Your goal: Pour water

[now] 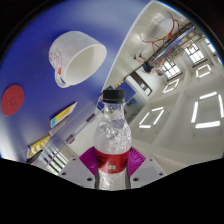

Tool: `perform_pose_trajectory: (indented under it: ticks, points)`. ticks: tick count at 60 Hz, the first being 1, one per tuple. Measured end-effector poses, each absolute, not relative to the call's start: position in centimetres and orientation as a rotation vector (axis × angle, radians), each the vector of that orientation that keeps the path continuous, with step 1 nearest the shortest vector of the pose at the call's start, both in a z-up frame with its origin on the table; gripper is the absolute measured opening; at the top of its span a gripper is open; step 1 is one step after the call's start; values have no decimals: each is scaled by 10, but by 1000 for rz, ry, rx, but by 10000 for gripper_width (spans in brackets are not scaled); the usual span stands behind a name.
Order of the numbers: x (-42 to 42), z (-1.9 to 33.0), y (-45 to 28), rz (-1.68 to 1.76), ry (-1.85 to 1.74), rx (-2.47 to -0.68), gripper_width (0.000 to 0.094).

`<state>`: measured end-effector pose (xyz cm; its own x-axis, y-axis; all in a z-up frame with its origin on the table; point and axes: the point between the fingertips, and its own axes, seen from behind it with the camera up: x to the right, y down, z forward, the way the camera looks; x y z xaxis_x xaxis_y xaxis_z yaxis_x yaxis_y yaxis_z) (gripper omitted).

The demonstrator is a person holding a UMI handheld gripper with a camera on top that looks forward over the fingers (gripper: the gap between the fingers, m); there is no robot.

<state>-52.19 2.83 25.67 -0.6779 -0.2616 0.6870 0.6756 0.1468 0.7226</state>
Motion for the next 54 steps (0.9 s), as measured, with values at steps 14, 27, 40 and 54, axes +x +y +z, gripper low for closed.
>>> perform_pose_trajectory:
  ticks: [14, 27, 40, 54]
  points:
    - [-532, 218, 30, -1596, -1743, -419, 343]
    - [-532, 310, 20, -1380, -1423, -610, 342]
    - [-474, 426, 6, -716, -790, -1132, 343]
    - [-450, 337, 5, -48, -286, -1494, 342]
